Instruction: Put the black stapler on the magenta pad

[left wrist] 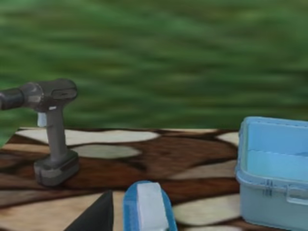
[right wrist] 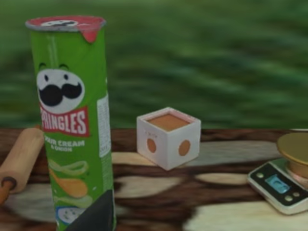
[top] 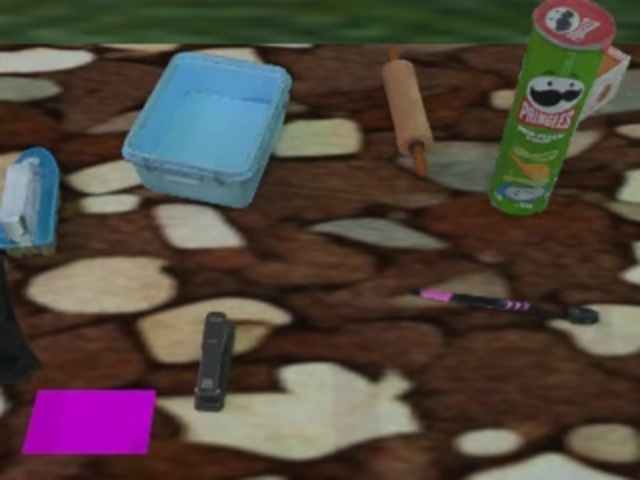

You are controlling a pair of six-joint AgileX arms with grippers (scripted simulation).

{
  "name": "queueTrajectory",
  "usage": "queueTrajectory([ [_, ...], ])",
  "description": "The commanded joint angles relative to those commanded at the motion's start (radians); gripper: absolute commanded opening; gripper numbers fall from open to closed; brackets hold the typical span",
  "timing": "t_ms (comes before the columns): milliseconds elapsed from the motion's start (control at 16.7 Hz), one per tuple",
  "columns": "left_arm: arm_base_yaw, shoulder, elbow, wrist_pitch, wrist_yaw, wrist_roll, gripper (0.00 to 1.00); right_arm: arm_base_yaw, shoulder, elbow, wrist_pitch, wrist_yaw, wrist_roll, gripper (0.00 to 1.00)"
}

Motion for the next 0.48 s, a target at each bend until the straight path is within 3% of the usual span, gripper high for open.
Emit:
queueTrajectory([
  [240,-0.012,0.031,0.030,-0.024,0.002,-0.009,1.00,0.000,0.000,0.000,0.000,0.000,0.000,1.00],
  [480,-0.071,0.220,0.205,-0.155,0.004,-0.058,1.00,0.000,0.000,0.000,0.000,0.000,0.000,1.00],
])
